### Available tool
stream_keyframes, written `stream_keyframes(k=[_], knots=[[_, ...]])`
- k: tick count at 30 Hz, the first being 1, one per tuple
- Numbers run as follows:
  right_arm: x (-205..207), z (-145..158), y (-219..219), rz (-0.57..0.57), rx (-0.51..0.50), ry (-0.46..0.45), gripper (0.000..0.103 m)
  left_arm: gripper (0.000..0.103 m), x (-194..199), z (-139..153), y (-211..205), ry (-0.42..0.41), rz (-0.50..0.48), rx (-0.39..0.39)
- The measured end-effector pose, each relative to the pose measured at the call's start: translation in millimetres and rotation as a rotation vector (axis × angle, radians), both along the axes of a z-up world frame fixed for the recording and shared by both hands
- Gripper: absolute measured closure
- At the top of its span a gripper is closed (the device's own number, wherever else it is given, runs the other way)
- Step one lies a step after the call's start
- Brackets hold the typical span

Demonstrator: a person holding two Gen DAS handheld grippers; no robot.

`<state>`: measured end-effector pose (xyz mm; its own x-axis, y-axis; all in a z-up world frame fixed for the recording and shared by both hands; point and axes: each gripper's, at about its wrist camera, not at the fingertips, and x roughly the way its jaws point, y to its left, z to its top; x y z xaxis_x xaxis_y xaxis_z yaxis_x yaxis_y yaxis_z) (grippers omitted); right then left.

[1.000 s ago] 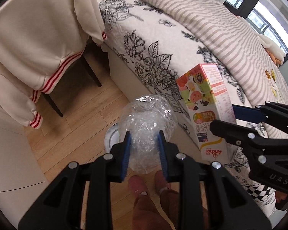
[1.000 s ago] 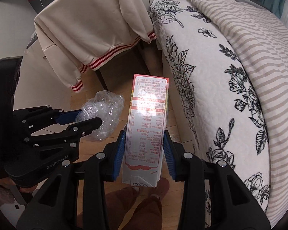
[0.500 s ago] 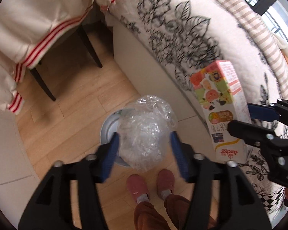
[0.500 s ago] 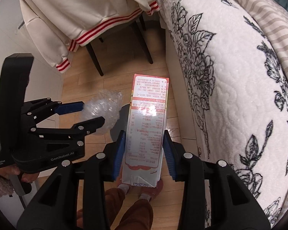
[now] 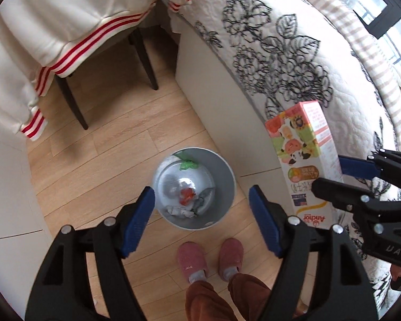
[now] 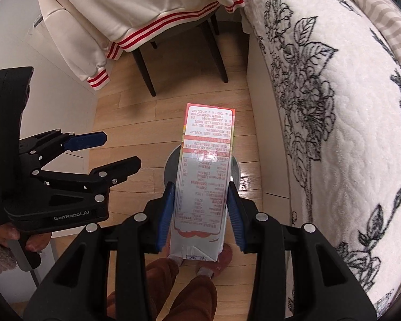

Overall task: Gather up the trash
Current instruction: 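Open the right tool to drop the carton while the left tool releases the bag, then move both open tools back over the bed toward the yellow bow and green wrapper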

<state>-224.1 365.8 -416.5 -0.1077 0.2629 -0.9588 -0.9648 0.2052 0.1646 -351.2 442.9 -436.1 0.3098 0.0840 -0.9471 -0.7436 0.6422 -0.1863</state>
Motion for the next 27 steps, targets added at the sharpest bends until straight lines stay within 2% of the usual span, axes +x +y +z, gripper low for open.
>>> stream_keyframes(k=[4, 7, 13, 17, 23, 27], knots=[[-10.5, -9.8, 9.8, 0.019, 0.009, 0.022, 0.063, 0.030, -10.6, -6.3, 4.0, 0.019, 0.025, 0.003], [-18.6, -16.3, 18.2, 0.035, 0.017, 0.018, 0.041, 0.030, -19.6, -10.3, 6.3, 0.041, 0.029, 0.015], [-27.1, -14.7, 25.1, 0.050, 0.020, 0.010, 0.040, 0.030, -33.9, -5.8, 8.4, 0.067, 0.029, 0.035], [-27.9, 0.6, 19.7, 0.039, 0.018, -0.003, 0.040, 0.030, -36.5, 10.2, 6.9, 0.069, 0.026, 0.051], [-25.2, 42.5, 1.9, -0.010, 0.029, -0.026, 0.040, 0.029, -34.0, 52.6, -0.5, 0.057, 0.017, 0.068], [-25.3, 79.8, -17.0, -0.053, 0.043, -0.043, 0.040, 0.024, -29.7, 92.7, -10.4, 0.038, -0.008, 0.094]])
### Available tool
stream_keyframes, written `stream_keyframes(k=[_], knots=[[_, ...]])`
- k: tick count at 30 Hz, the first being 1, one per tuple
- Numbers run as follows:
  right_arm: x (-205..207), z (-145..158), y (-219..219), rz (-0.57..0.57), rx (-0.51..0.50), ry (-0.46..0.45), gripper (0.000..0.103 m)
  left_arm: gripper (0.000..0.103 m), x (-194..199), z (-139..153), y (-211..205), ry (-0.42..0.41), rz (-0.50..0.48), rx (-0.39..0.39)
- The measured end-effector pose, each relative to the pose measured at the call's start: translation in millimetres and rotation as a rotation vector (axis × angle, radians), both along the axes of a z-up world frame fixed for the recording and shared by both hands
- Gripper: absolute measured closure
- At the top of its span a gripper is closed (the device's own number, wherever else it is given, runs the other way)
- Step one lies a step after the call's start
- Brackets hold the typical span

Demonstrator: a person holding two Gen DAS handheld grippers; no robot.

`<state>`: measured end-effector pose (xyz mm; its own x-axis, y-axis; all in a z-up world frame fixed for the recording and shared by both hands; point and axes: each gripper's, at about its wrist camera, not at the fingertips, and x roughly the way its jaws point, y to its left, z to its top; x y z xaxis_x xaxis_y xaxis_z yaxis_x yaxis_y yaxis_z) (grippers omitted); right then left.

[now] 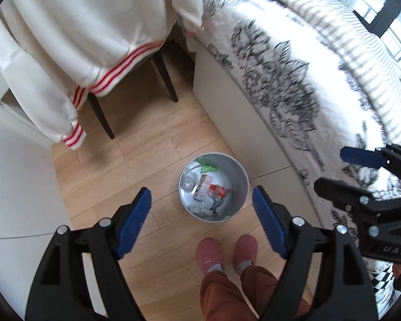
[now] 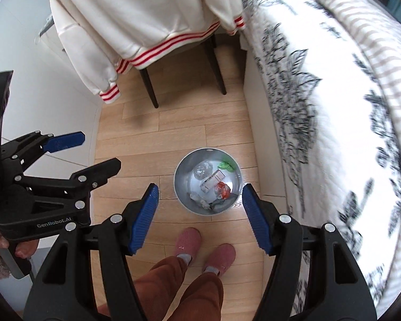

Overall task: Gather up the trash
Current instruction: 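Move both open tools back over the bed toward the yellow bow and green wrapper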

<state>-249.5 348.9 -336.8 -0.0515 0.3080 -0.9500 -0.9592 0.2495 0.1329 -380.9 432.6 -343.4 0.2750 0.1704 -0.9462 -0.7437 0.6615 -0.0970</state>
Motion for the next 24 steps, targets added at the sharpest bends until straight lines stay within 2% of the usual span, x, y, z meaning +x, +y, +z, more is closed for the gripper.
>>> stream_keyframes(k=[6, 12, 17, 24], knots=[[3.4, 59.0, -33.1, -0.088, 0.038, -0.027, 0.039, 0.023, 12.4, 58.1, -16.9, -0.059, -0.087, 0.008], [15.2, 115.7, -73.1, -0.234, 0.089, -0.094, 0.038, 0.021, 34.0, 108.2, -38.8, -0.098, -0.220, 0.061], [32.1, 152.2, -114.7, -0.403, 0.131, -0.156, 0.035, 0.020, 53.1, 136.8, -56.7, -0.148, -0.324, 0.094], [53.2, 188.6, -178.7, -0.605, 0.172, -0.202, 0.034, 0.019, 84.8, 167.7, -86.9, -0.208, -0.455, 0.143]])
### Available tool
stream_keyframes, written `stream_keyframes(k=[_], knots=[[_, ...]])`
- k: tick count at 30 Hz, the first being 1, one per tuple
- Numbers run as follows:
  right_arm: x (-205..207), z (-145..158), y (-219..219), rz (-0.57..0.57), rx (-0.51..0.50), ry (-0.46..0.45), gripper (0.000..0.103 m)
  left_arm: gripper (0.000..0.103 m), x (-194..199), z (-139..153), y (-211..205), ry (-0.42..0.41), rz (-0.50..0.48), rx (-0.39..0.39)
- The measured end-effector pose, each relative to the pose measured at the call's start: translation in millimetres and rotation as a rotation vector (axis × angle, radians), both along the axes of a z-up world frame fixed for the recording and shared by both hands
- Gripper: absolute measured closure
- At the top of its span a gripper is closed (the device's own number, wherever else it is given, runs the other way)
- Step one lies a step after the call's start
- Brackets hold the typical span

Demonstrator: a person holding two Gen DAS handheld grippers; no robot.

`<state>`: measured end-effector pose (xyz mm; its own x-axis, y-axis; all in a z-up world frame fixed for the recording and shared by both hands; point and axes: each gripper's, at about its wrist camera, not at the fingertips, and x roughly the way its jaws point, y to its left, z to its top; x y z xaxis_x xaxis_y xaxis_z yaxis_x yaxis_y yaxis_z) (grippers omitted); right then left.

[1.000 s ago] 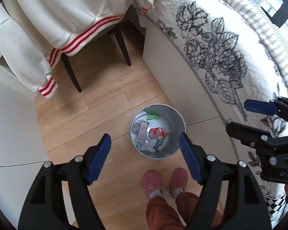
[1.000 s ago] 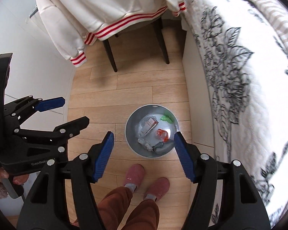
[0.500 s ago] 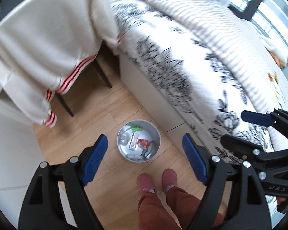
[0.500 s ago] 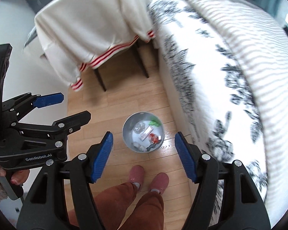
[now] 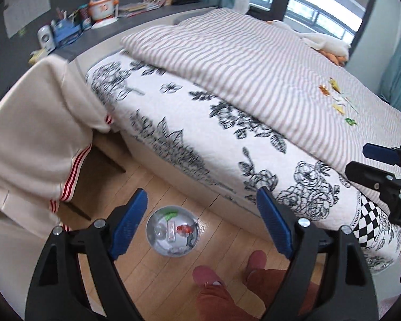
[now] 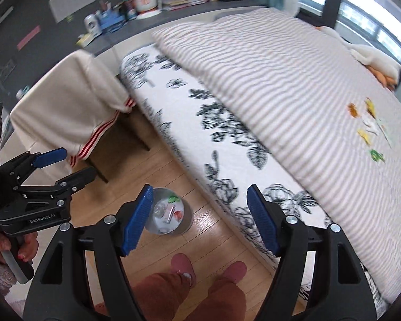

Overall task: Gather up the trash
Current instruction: 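Move both open tools back over the bed toward the yellow bow and green wrapper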

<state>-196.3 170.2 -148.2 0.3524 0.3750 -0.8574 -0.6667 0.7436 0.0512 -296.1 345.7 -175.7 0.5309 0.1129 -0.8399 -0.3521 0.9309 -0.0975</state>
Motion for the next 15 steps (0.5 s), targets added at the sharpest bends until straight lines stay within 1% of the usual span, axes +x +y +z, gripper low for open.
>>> stream_keyframes(k=[7, 15], knots=[[19.5, 22.0, -68.4, -0.177, 0.010, -0.060, 0.034, 0.019, 37.6, 27.5, -44.2, -0.054, -0.129, 0.012], [48.4, 37.2, -156.6, -0.333, 0.037, -0.087, 0.034, 0.019, 85.3, 45.4, -114.8, -0.089, -0.261, 0.019]])
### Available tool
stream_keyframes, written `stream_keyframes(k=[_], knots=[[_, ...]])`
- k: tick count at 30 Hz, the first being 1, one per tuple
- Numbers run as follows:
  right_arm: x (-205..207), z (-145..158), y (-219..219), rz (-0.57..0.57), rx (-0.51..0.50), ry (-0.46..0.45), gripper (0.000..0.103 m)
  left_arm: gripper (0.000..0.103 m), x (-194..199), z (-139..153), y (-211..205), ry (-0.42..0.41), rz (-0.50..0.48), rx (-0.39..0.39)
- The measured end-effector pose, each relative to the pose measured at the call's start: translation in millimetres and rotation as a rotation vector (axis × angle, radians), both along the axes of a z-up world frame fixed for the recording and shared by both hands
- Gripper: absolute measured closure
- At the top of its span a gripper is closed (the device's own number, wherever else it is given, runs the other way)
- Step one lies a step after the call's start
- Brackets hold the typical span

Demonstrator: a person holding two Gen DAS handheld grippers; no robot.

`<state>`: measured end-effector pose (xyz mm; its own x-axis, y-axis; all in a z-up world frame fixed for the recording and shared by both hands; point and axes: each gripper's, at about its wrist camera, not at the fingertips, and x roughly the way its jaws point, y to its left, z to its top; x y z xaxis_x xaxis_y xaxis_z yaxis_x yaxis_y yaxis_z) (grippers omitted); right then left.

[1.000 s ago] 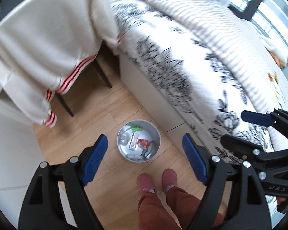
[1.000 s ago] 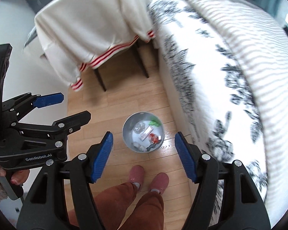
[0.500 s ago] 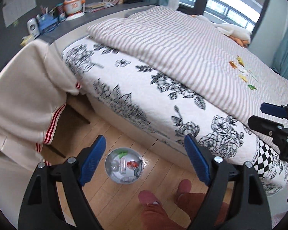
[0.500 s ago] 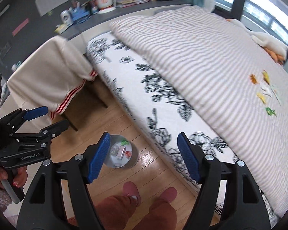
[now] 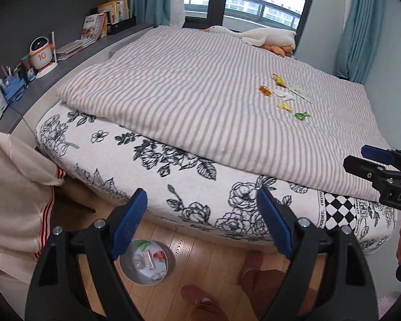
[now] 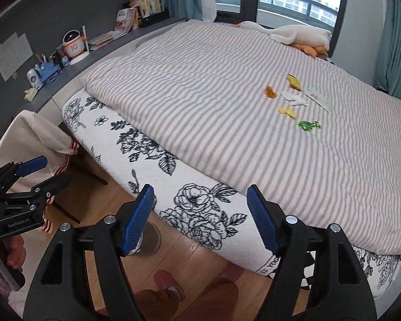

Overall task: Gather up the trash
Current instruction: 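Move both open tools back over the bed toward the yellow bow and green wrapper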

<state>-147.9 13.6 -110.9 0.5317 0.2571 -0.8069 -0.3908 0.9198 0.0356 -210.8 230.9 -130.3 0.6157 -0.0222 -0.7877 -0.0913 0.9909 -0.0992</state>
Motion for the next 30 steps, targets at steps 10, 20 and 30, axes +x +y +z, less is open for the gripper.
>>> stream_keyframes(k=[10, 20, 30], knots=[[69.1, 10.7, -113.9, -0.093, 0.030, -0.021, 0.034, 0.019, 78.6, 5.1, -110.9, -0.008, -0.113, 0.007], [137.0, 8.0, -191.6, -0.138, 0.009, -0.011, 0.034, 0.019, 164.9, -2.4, -192.6, 0.009, -0.181, -0.011], [192.1, -6.7, -215.2, -0.243, 0.004, 0.015, 0.034, 0.019, 244.0, -14.9, -230.2, 0.047, -0.335, 0.003]])
